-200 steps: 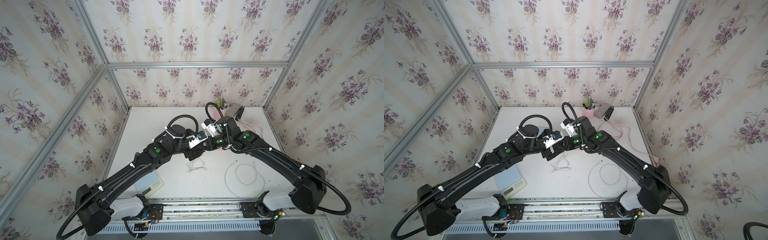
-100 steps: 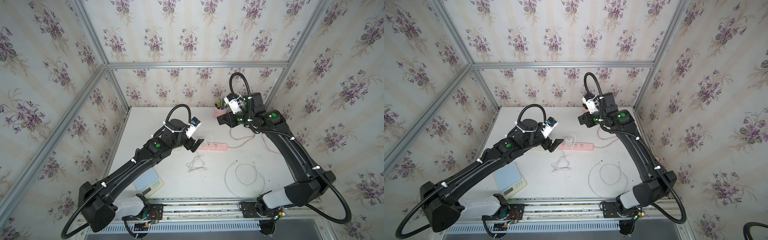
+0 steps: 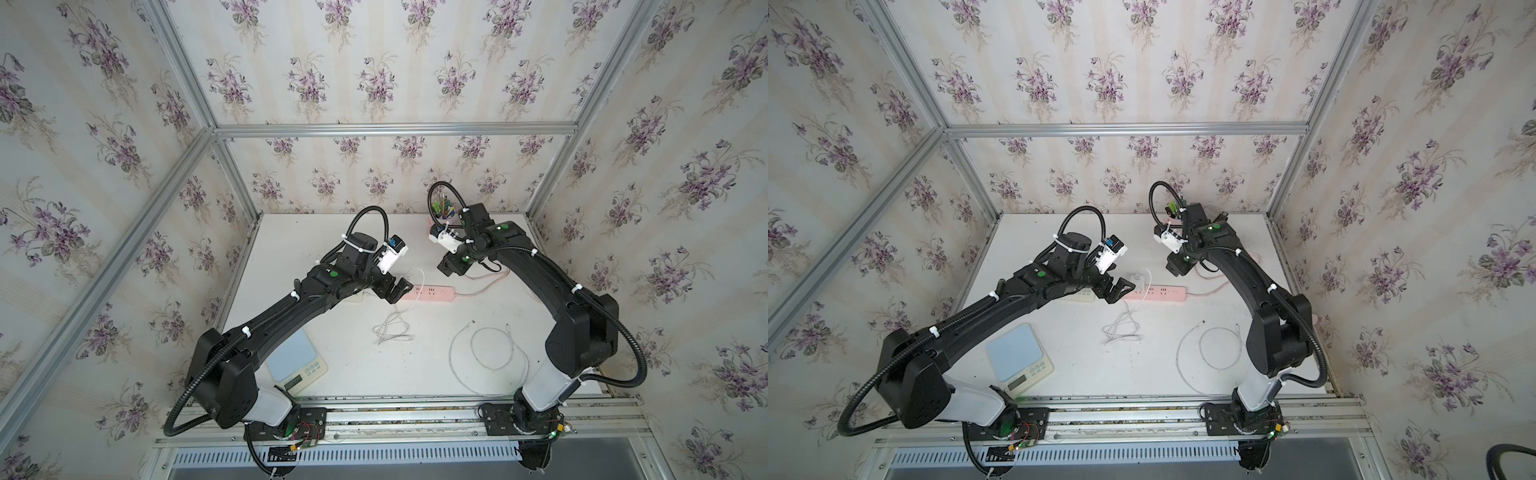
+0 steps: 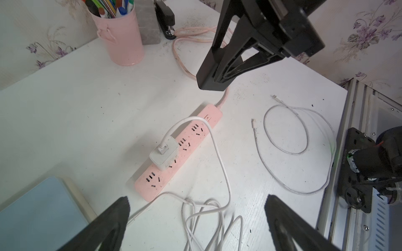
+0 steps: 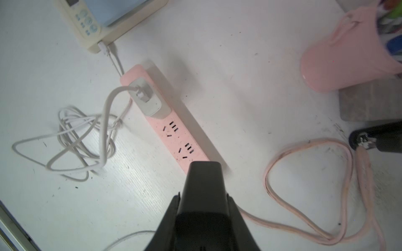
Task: Charge the electronic scale
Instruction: Insert the plug into the socket.
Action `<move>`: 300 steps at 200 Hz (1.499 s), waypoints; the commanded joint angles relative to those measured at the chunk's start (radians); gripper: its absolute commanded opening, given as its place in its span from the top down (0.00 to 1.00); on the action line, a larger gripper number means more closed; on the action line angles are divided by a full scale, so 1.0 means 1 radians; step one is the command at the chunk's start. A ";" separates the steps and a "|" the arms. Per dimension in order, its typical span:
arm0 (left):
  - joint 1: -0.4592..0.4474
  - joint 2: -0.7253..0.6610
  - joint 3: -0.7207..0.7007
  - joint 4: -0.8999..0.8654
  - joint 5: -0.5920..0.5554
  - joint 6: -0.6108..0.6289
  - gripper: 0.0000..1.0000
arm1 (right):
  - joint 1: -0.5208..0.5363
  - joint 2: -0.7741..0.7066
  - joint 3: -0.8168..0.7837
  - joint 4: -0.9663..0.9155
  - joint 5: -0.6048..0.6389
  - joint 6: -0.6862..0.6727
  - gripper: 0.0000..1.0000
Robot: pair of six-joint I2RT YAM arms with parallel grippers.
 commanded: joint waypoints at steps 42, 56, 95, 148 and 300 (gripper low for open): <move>0.074 0.047 -0.015 0.006 0.173 -0.102 0.08 | -0.003 0.232 0.175 -0.113 -0.161 -0.318 1.00; 0.078 0.041 -0.034 0.006 0.164 -0.104 0.09 | -0.001 0.281 0.224 -0.168 -0.136 -0.322 1.00; 0.084 0.050 -0.062 0.007 0.152 -0.106 0.09 | 0.010 0.257 0.188 -0.148 -0.090 -0.358 1.00; 0.085 0.101 -0.039 0.007 0.152 -0.124 0.10 | 0.048 0.269 0.131 -0.107 -0.059 -0.376 1.00; 0.085 0.108 -0.043 0.006 0.151 -0.147 0.10 | 0.062 0.312 0.113 -0.066 -0.021 -0.391 1.00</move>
